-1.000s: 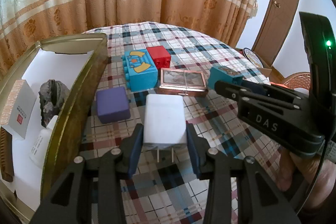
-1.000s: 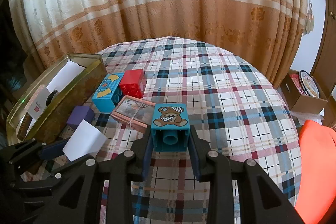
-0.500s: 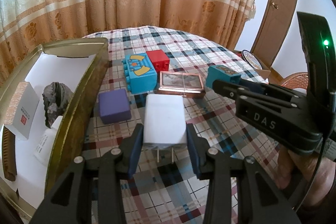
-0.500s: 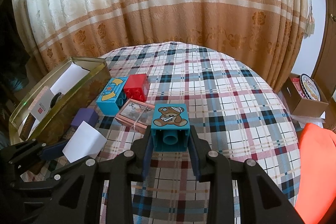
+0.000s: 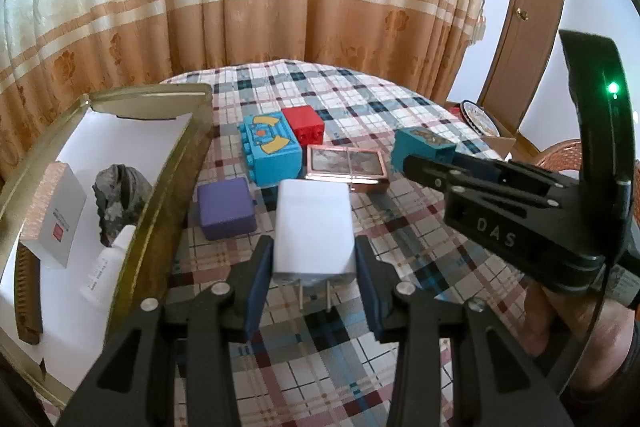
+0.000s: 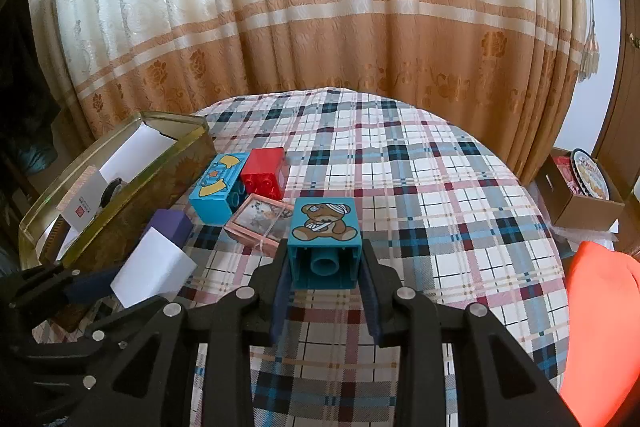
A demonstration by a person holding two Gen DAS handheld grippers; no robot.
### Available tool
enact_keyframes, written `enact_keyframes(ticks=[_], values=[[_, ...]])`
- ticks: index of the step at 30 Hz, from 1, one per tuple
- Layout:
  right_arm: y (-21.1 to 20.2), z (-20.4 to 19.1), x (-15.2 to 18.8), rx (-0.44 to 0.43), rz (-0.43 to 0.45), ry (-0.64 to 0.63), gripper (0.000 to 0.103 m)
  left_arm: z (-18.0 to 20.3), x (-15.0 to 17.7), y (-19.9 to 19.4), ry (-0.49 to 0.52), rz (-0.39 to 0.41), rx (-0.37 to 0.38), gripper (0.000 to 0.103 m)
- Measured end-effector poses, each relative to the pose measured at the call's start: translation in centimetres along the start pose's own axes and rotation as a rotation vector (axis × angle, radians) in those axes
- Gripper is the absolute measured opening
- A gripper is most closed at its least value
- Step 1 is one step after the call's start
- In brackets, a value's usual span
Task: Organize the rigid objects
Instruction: 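Lift the charger with the left tool while the right tool lifts the teal bear box, then carry the charger and teal bear box over the gold tray with both tools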
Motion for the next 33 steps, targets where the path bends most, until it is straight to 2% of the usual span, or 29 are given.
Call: enact_keyframes(ticks=[11,23,28,33], values=[[-0.2,-0.1,-0.1,0.009,0.009,-0.009,0.034,0.0,-0.2,-0.7,0.002,0.025,-0.003,0.04],[-0.5,-0.4,-0.2,0.017,0.027,-0.024,0.034,0.1,-0.7,-2.5,0.021,0.086,-0.019,0.04],[-0.6,-1.0,-0.4,0.004,0.028,-0.036,0.034,-1.0,-1.1,-4.1,0.003,0.119,-0.023,0.04],[-1.2,-2.8,-1.6,-0.029,0.043,-0.069,0.034,-4.0,-1.3,-7.0,-0.044,0.175,-0.066,0.04]])
Point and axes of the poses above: each gripper's, at about its wrist camera, not at the fingertips, and y roughly the way its jaws point, z to its right, x to its underside, the point moved 5 cm from there along y, roughly the way its jaws point, and after that the axes turned 8 degrees about -z, right-handed, at the moved point
